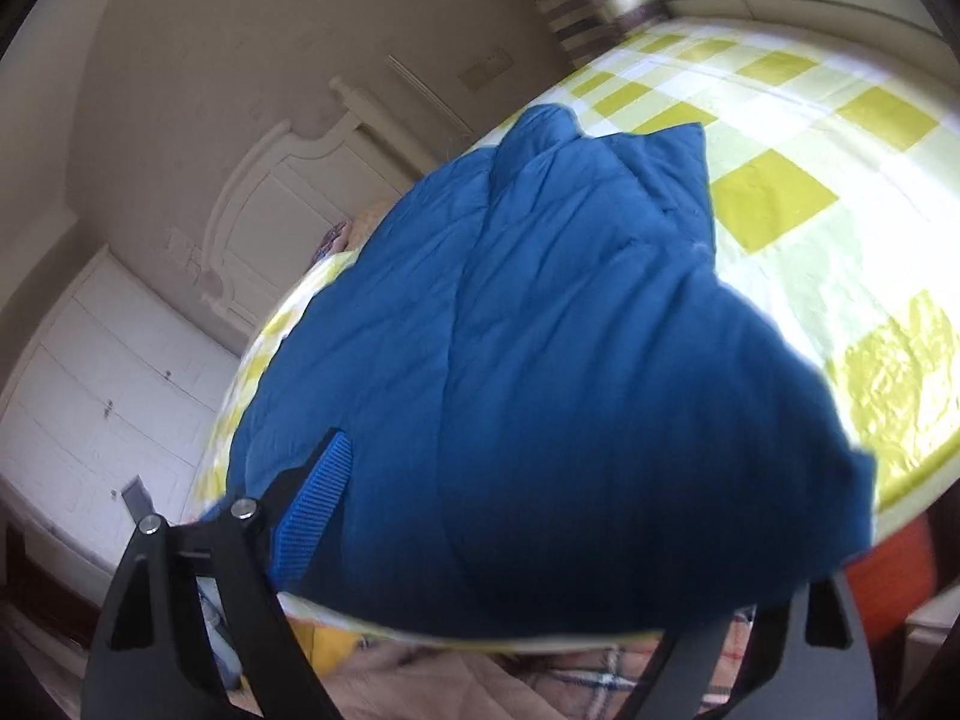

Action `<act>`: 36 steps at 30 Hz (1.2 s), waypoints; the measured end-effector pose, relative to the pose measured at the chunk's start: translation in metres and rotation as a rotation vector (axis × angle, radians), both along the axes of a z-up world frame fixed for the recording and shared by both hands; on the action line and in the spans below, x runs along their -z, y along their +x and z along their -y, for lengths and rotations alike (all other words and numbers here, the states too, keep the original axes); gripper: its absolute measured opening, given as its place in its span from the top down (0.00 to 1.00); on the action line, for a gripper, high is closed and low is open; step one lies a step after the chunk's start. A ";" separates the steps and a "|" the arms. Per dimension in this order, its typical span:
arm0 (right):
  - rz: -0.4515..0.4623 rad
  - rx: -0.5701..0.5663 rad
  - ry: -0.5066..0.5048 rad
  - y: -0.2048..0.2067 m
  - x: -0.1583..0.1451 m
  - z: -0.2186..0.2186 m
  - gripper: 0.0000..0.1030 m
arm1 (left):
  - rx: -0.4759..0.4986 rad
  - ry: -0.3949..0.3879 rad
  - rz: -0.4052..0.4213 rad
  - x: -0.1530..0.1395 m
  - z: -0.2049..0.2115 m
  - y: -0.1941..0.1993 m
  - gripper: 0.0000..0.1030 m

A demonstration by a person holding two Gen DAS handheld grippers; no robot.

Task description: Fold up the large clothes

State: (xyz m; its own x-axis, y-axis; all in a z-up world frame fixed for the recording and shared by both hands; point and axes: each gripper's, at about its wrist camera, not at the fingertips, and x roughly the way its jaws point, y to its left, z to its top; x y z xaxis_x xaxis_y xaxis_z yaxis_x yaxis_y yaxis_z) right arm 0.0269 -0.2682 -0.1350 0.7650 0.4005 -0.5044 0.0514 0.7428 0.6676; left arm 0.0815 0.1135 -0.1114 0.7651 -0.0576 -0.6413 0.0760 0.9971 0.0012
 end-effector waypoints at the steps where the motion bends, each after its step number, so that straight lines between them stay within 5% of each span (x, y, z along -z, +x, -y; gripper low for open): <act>1: 0.016 0.000 0.001 0.004 -0.002 0.000 0.24 | -0.009 0.004 -0.013 -0.004 0.002 0.001 0.05; 3: 0.052 0.038 -0.011 0.003 -0.005 0.002 0.48 | 0.035 -0.022 -0.018 -0.023 0.012 0.003 0.05; 6: 0.122 0.059 -0.044 -0.004 -0.008 -0.001 0.60 | 0.122 -0.039 0.014 -0.054 0.039 0.010 0.05; 12: 0.174 0.059 -0.108 -0.007 -0.019 -0.010 0.62 | 0.207 0.086 -0.003 -0.082 0.119 0.079 0.05; 15: 0.187 0.053 -0.139 -0.006 -0.026 -0.013 0.62 | 0.158 0.156 -0.043 -0.071 0.145 0.125 0.05; 18: 0.195 0.048 -0.160 -0.007 -0.034 -0.012 0.62 | 0.140 0.222 -0.178 -0.029 0.159 0.162 0.04; 21: 0.226 0.038 -0.216 -0.004 -0.053 -0.020 0.62 | 0.150 0.182 -0.153 -0.032 0.150 0.156 0.05; 24: 0.260 0.030 -0.264 -0.003 -0.073 -0.030 0.62 | 0.163 0.049 -0.019 -0.070 0.118 0.112 0.05; 26: 0.293 0.022 -0.302 0.002 -0.090 -0.042 0.62 | 0.226 -0.006 -0.018 -0.076 0.106 0.086 0.05; 29: 0.350 -0.004 -0.351 0.014 -0.116 -0.068 0.62 | 0.334 0.122 -0.167 -0.033 0.122 0.065 0.05; 30: 0.373 -0.025 -0.367 0.019 -0.126 -0.080 0.62 | 0.335 0.161 -0.142 -0.021 0.121 0.056 0.05; 32: 0.420 -0.068 -0.419 0.025 -0.141 -0.107 0.62 | 0.347 0.081 -0.136 -0.021 0.102 0.047 0.05; 34: 0.474 -0.112 -0.501 0.029 -0.156 -0.142 0.63 | 0.374 -0.163 -0.121 -0.041 0.056 0.040 0.05; 36: 0.536 -0.184 -0.616 0.034 -0.167 -0.187 0.63 | 0.307 -0.305 -0.065 -0.059 0.008 0.039 0.05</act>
